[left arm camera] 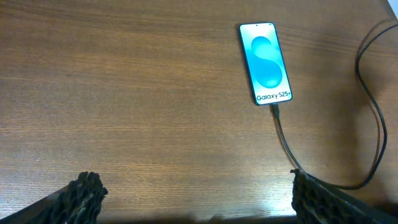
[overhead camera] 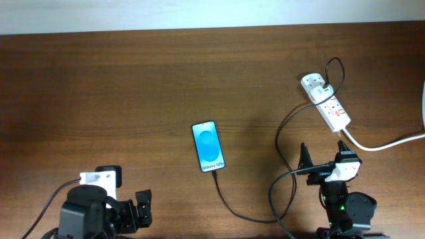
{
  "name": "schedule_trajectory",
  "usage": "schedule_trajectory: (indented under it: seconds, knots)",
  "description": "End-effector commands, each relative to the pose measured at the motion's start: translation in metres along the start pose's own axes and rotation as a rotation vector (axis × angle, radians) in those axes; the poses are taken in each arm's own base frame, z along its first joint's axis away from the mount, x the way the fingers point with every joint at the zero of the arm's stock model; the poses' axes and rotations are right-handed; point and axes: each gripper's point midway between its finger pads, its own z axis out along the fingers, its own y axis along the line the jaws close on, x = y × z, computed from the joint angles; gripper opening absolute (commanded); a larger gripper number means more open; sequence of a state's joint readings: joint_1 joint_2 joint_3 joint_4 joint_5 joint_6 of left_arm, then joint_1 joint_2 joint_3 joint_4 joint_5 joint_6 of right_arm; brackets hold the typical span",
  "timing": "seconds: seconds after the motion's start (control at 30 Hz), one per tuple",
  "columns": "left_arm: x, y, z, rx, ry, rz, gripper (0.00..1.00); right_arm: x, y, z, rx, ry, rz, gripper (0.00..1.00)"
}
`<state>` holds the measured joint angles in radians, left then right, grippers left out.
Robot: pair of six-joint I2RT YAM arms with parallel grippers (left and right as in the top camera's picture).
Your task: Plug charger to phone and switch on socket
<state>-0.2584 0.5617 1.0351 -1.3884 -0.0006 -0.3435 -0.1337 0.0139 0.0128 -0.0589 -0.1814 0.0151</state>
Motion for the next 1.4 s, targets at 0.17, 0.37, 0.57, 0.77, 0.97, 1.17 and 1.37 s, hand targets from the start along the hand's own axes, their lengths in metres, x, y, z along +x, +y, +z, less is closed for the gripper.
schedule_trajectory:
  seconds: [0.17,0.37,0.57,0.77,0.97,1.17,1.37]
  knots:
    - [-0.019,0.000,0.008,-0.002,-0.122,0.008,0.99,0.003,0.000,0.000,0.004,0.003,0.001,0.98]
    - [-0.040,0.005,0.075,0.079,-0.645,0.234,0.99,0.003,0.000,0.000,0.004,0.003,0.001,0.98]
    - [-0.048,-0.002,0.116,0.137,-0.841,0.304,0.99,0.003,0.000,0.000,0.004,0.003,0.001,0.98]
    - [-0.048,0.002,0.119,0.087,-0.842,0.365,0.99,0.003,0.000,0.000,0.004,0.003,0.001,0.98]
    - [-0.049,-0.001,0.117,0.083,-0.850,0.390,0.99,0.003,0.000,0.000,0.004,0.003,0.001,0.98]
    - [-0.049,0.000,0.117,0.082,-0.851,0.390,0.99,0.003,0.000,0.000,0.004,0.003,0.001,0.98]
    - [-0.049,0.001,0.117,0.076,-0.853,0.387,0.99,0.003,0.000,0.000,0.004,0.003,0.001,0.98]
